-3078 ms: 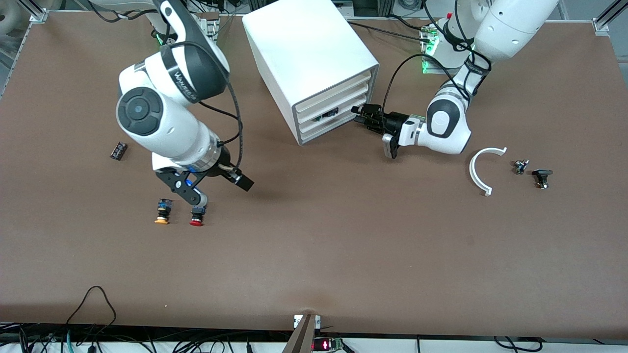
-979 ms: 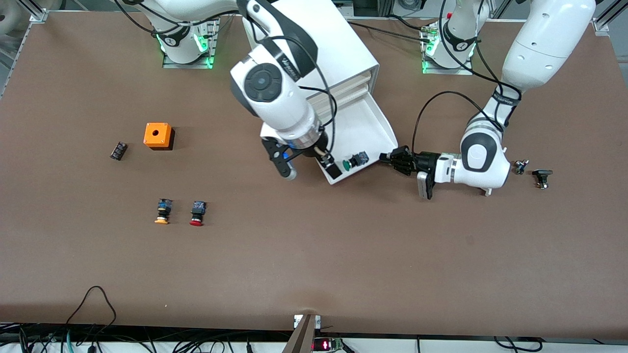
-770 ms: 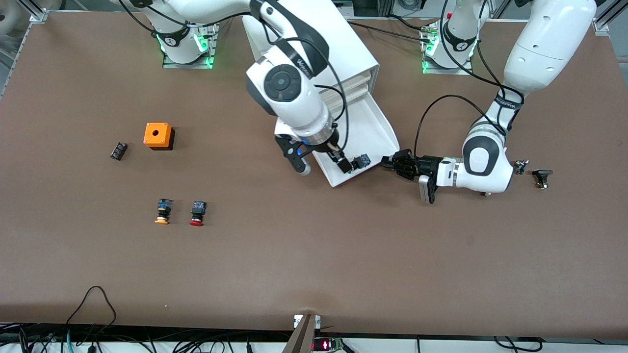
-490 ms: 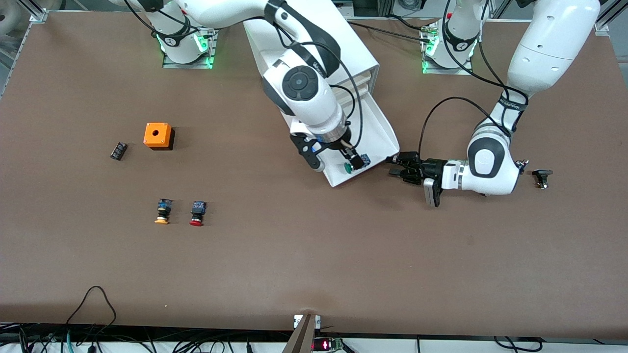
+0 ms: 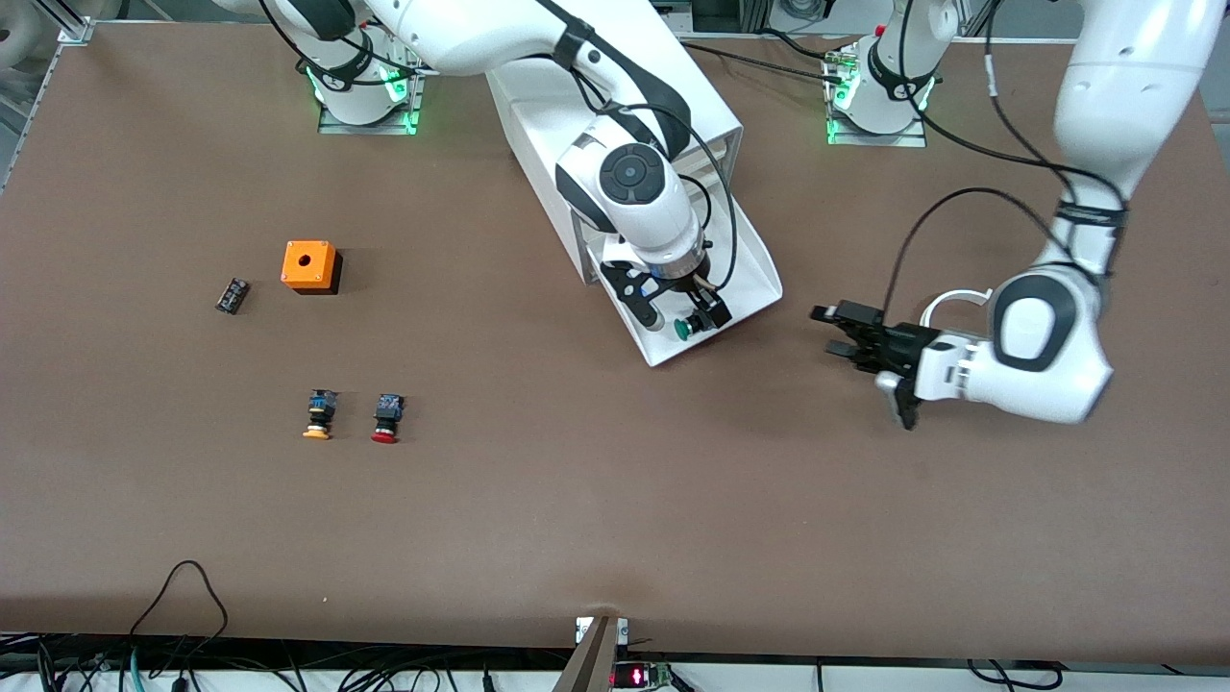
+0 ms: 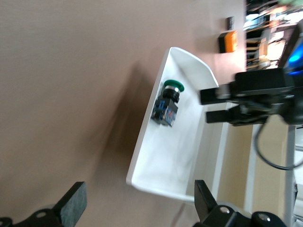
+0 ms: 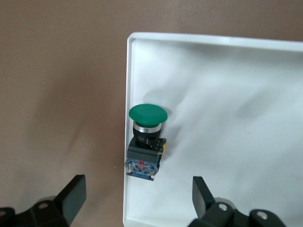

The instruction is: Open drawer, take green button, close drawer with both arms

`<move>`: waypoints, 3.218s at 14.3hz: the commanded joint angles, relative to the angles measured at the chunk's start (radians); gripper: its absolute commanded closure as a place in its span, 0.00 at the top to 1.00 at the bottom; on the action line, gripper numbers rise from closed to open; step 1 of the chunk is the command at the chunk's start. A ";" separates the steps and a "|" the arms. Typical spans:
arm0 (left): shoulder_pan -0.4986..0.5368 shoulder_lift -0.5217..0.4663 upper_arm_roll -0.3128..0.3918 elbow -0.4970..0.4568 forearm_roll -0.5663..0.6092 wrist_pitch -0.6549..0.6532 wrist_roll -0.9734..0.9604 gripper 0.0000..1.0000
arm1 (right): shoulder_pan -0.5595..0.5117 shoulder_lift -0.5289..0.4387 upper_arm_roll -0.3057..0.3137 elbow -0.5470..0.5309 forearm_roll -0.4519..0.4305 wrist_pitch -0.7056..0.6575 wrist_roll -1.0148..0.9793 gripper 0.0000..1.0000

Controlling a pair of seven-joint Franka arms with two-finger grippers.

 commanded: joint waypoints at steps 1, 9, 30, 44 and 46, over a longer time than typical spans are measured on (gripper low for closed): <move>-0.009 -0.011 0.001 0.144 0.168 -0.105 -0.143 1.00 | 0.008 0.039 -0.007 0.038 -0.019 0.046 0.031 0.99; -0.084 -0.149 -0.030 0.342 0.775 -0.159 -0.395 1.00 | 0.014 0.096 -0.004 0.039 -0.016 0.084 0.036 0.96; -0.072 -0.137 -0.025 0.507 0.761 -0.096 -0.742 1.00 | -0.153 -0.043 -0.006 0.183 -0.016 -0.307 -0.430 0.00; -0.092 -0.200 -0.232 -0.117 0.778 0.489 -1.544 1.00 | -0.507 -0.056 -0.006 0.013 -0.008 -0.423 -1.383 0.00; -0.125 -0.192 -0.235 -0.214 0.781 0.623 -1.601 1.00 | -0.527 -0.056 -0.006 -0.039 -0.011 -0.393 -1.415 0.00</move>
